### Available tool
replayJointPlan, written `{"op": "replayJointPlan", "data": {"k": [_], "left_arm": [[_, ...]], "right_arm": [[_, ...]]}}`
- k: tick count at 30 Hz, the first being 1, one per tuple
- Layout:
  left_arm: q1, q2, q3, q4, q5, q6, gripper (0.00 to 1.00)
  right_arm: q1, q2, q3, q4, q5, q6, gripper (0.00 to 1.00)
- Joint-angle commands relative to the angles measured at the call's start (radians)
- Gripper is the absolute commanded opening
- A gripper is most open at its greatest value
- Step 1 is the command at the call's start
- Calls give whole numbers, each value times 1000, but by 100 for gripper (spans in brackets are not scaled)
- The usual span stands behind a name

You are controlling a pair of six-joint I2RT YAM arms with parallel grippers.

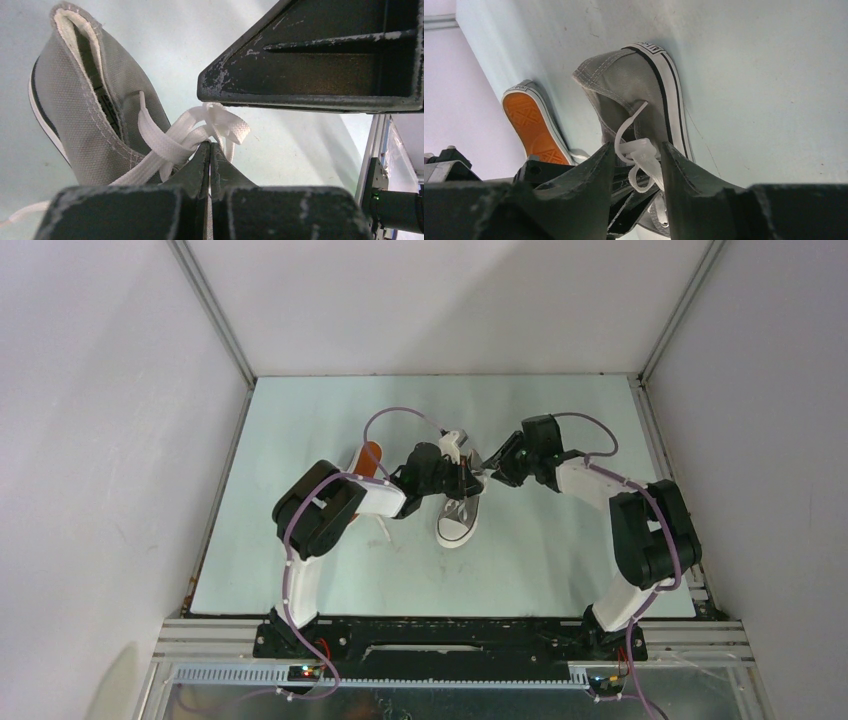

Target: Tie the shoes

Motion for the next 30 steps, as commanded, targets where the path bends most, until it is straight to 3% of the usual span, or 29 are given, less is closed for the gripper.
{"op": "replayJointPlan", "data": {"k": [1, 5, 14, 30], "left_arm": [[3, 0, 14, -63, 13, 35, 0], [3, 0, 15, -66, 13, 34, 0], [3, -3, 11, -67, 11, 37, 0], [4, 2, 14, -65, 7, 32, 0]], "right_arm": [[-1, -12, 56, -35, 37, -113, 46], [4, -23, 88, -75, 48, -187, 51], [46, -40, 160, -167, 85, -421, 48], [87, -34, 175, -245, 124, -549, 36]]}}
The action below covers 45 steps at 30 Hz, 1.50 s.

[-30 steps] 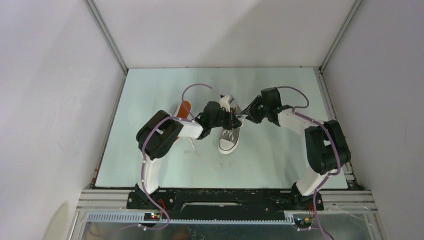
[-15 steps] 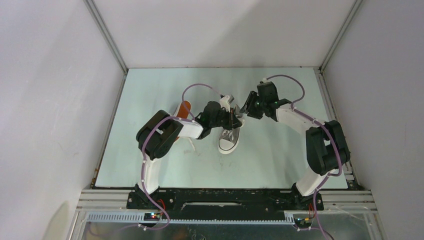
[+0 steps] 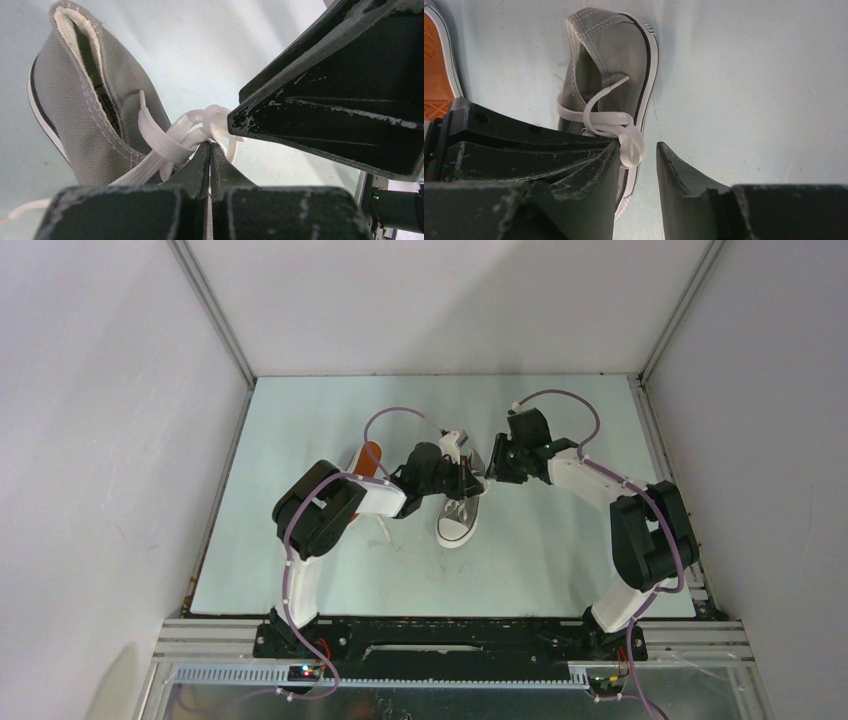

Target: Tie the shoes

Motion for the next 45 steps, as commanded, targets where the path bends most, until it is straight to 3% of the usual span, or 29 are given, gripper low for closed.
{"op": "replayJointPlan", "data": {"k": [1, 8, 16, 18, 21, 23, 45], "left_arm": [[4, 2, 11, -55, 7, 33, 0], [4, 3, 13, -57, 5, 34, 0], [4, 2, 15, -62, 5, 33, 0], [4, 3, 15, -63, 5, 33, 0], [5, 4, 14, -63, 5, 32, 0], [7, 2, 13, -63, 4, 32, 0], [7, 2, 14, -63, 7, 33, 0]], "right_arm": [[14, -30, 43, 1, 18, -46, 36], [23, -12, 53, 0, -5, -52, 35], [26, -21, 63, -13, -4, -60, 13], [28, -20, 68, -18, -4, -64, 15], [30, -5, 83, -40, 6, -76, 28], [35, 5, 90, -52, 20, -83, 29], [68, 51, 123, -105, 83, -135, 26]]}}
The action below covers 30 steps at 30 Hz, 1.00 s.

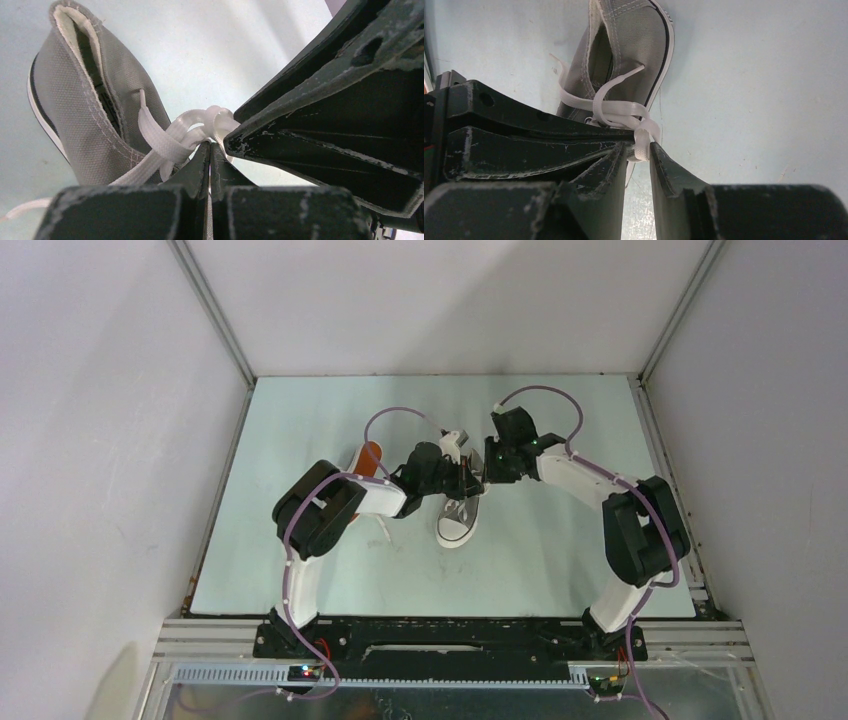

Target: Tie the shoes

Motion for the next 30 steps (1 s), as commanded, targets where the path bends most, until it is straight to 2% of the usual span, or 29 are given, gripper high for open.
{"op": "replayJointPlan", "data": {"k": [1, 7, 12, 30], "left_arm": [[7, 3, 10, -53, 7, 33, 0], [7, 3, 11, -53, 6, 33, 0], [7, 5, 11, -53, 8, 32, 0], [20, 11, 3, -42, 15, -12, 0]], "right_arm": [[8, 13, 50, -15, 45, -26, 26], [17, 29, 66, -29, 59, -33, 18], [21, 23, 70, -25, 59, -26, 0], [10, -34, 167, -34, -112, 50, 0]]}}
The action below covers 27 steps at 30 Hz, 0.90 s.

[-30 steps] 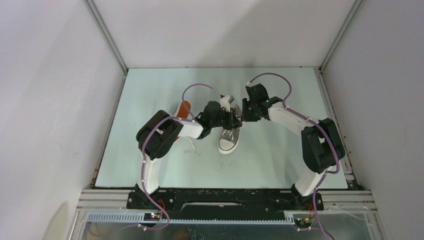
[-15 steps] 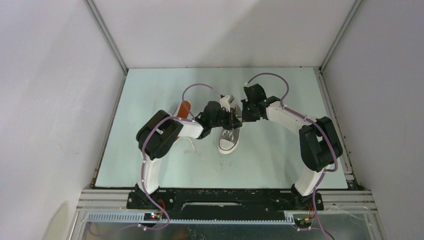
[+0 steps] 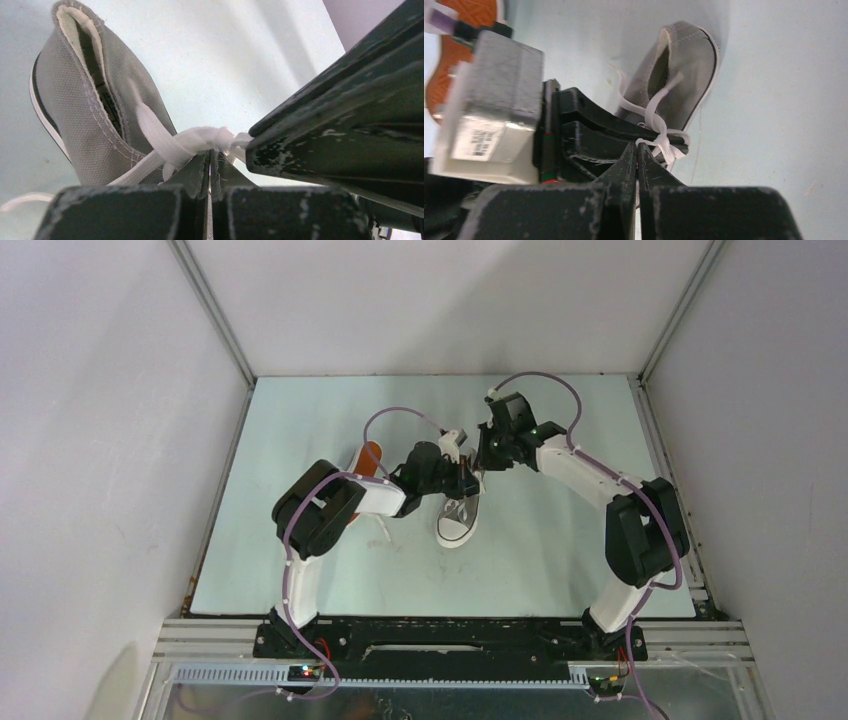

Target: Tie the shoes

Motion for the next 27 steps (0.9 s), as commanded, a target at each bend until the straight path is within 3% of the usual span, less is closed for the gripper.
{"op": "replayJointPlan", "data": {"k": [1, 9, 27], "left_arm": [[13, 10, 1, -34, 15, -5, 0], [23, 10, -13, 6, 87, -62, 0], [74, 64, -20, 116, 182, -345, 0]], "right_arm": [[-15, -33, 66, 8, -53, 34, 0], [-45, -12, 95, 65, -120, 91, 0], [-70, 21, 83, 185, -222, 197, 0]]}}
